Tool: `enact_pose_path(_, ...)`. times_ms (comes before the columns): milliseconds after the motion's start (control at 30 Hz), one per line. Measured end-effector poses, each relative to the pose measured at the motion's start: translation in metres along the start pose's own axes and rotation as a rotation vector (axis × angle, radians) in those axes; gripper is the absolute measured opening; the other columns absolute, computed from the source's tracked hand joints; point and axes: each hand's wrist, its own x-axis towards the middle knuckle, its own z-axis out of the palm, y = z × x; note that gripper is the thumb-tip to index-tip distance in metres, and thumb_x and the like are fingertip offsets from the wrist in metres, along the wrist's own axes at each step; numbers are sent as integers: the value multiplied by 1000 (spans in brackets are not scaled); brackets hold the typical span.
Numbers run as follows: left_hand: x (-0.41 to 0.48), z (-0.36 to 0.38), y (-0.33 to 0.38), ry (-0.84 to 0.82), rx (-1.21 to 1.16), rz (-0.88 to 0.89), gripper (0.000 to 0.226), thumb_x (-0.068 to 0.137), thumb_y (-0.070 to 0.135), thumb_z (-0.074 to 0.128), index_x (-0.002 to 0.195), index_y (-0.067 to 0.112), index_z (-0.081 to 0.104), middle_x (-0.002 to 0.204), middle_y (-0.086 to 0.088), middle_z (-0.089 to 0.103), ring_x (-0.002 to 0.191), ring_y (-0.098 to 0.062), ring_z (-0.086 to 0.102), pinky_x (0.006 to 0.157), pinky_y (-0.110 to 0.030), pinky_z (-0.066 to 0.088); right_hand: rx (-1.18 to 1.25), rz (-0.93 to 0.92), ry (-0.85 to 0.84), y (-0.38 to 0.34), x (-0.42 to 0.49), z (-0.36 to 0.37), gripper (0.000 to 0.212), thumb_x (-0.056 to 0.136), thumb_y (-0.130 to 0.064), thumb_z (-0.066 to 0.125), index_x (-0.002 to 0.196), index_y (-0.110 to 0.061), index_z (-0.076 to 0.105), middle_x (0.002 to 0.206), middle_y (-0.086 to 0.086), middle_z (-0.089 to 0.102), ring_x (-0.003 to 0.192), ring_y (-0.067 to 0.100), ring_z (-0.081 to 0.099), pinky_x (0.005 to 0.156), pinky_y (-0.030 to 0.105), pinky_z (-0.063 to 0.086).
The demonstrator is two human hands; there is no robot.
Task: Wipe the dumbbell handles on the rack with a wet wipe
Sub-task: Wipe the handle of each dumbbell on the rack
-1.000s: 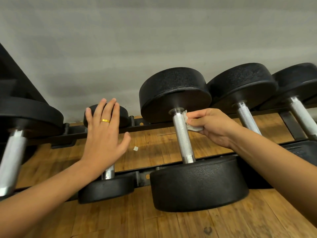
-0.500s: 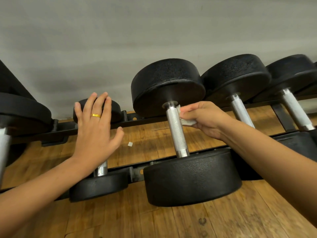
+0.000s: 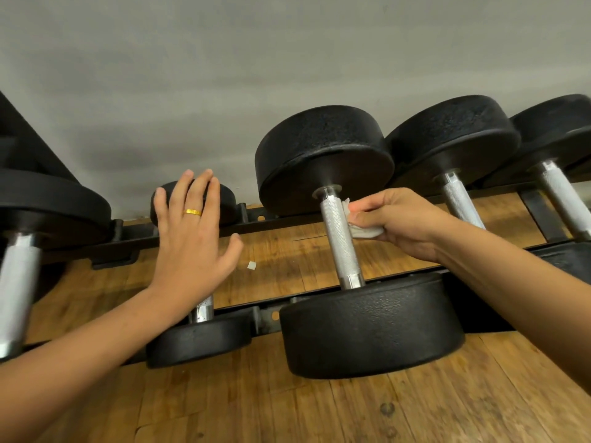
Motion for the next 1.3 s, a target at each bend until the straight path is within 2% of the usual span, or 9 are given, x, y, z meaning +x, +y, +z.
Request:
enact_pose_path(133, 1, 1, -1, 3, 1, -2, 80, 88, 41, 54, 155, 1, 36, 163, -16, 31, 155, -34, 17, 125, -57, 3, -52, 63, -76, 3, -10, -4, 15, 84, 13, 65, 95, 5, 72, 86, 15, 73, 78, 17, 71, 74, 27, 61)
enact_pose_path(333, 0, 1, -3, 10, -8, -2, 79, 88, 40, 54, 155, 2, 35, 163, -14, 30, 155, -32, 17, 125, -52, -2, -26, -9, 17, 4, -8, 5, 17, 85, 13, 65, 95, 1, 73, 87, 13, 73, 80, 18, 72, 72, 26, 61)
enact_pose_path(533, 1, 0, -1, 6, -10, -1, 80, 88, 40, 54, 155, 1, 35, 163, -16, 30, 155, -33, 16, 125, -57, 3, -228, 201, -206, 1, -25, -12, 13, 85, 10, 66, 93, 3, 73, 79, 12, 74, 71, 16, 72, 70, 26, 61)
enact_pose_path(700, 0, -2, -1, -10, -12, 2, 80, 89, 41, 53, 156, 1, 33, 163, -17, 30, 155, -34, 16, 125, -58, 3, -168, 160, -102, 7, -19, -7, 13, 84, 8, 69, 92, -2, 74, 85, 14, 75, 76, 19, 72, 77, 32, 62)
enact_pose_path(833, -1, -2, 0, -7, -20, 3, 80, 89, 40, 53, 156, 1, 33, 163, -17, 30, 155, -34, 16, 125, -59, 5, -329, 229, -256, 0, -30, -14, 12, 82, 8, 71, 88, -1, 74, 75, 10, 75, 64, 12, 71, 57, 21, 56)
enact_pose_path(900, -1, -2, 1, -5, -15, 3, 81, 89, 40, 53, 156, 0, 33, 163, -17, 30, 155, -34, 17, 125, -59, 5, -354, 235, -281, -1, -31, -14, 11, 82, 9, 71, 88, 0, 74, 75, 11, 74, 64, 13, 71, 57, 22, 57)
enact_pose_path(1000, -1, -1, 0, -3, -14, 4, 80, 89, 40, 54, 156, 1, 34, 163, -16, 30, 155, -34, 17, 125, -59, 5, -223, 176, -171, -5, -21, -10, 12, 83, 8, 69, 90, 0, 73, 77, 10, 75, 71, 15, 73, 63, 25, 61)
enact_pose_path(1133, -1, -1, -1, 4, -17, 1, 80, 89, 40, 53, 156, 1, 34, 164, -16, 30, 155, -33, 16, 125, -57, 3, 46, -77, 81, -16, -2, -4, 9, 87, 3, 69, 88, -5, 74, 83, 6, 77, 83, 16, 74, 70, 26, 60)
enact_pose_path(1300, -1, 0, -2, 9, -32, 0, 80, 89, 39, 54, 156, 2, 34, 164, -15, 30, 155, -32, 16, 125, -56, 2, -165, -266, 158, -13, -3, 9, 6, 85, -7, 76, 85, -12, 78, 88, 3, 78, 89, 14, 74, 86, 31, 58)
